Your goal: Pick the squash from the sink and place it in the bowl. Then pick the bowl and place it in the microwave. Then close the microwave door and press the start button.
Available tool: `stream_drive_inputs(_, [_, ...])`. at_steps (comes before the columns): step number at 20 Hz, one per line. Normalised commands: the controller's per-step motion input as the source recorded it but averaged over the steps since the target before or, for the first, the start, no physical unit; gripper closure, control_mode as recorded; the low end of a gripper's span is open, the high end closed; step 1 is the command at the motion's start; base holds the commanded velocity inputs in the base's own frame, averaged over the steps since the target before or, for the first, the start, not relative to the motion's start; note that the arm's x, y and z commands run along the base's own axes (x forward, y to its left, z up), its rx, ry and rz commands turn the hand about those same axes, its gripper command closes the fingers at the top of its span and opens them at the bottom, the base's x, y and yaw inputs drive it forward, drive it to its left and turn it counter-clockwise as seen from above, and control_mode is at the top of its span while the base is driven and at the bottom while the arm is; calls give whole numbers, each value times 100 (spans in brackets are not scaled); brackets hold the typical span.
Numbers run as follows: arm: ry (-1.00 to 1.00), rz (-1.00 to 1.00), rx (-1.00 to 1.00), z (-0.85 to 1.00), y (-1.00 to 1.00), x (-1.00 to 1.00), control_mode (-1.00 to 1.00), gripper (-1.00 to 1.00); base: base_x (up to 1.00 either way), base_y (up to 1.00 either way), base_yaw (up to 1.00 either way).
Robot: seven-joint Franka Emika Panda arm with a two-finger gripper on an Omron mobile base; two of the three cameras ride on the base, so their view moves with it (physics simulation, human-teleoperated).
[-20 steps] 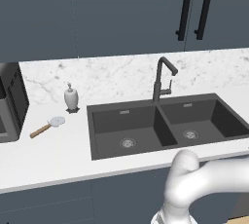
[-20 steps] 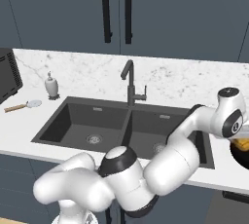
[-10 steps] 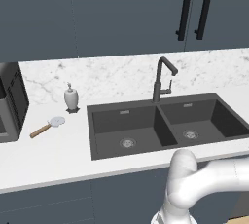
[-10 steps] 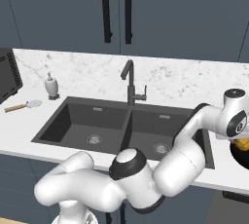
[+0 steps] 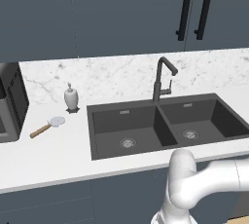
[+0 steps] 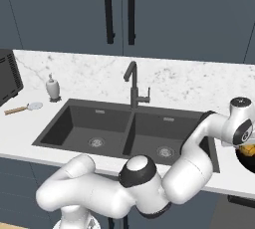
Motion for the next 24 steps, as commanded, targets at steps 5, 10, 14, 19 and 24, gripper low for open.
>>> stream_drive_inputs(5, [0, 4, 0, -37, 0, 15, -100, -100, 0, 0, 0])
stream_drive_inputs(10, [0, 2, 0, -4, -1, 7, -100, -100, 0, 0, 0])
stream_drive_inputs(14, [0, 0, 0, 0, 0, 0, -100, -100, 0, 0, 0])
stream_drive_inputs(19, [-3, 0, 0, 6, 11, -1, -100, -100, 0, 0, 0])
stream_drive_inputs(24, [-1, 0, 0, 21, 38, -8, -100, -100, 0, 0, 0])
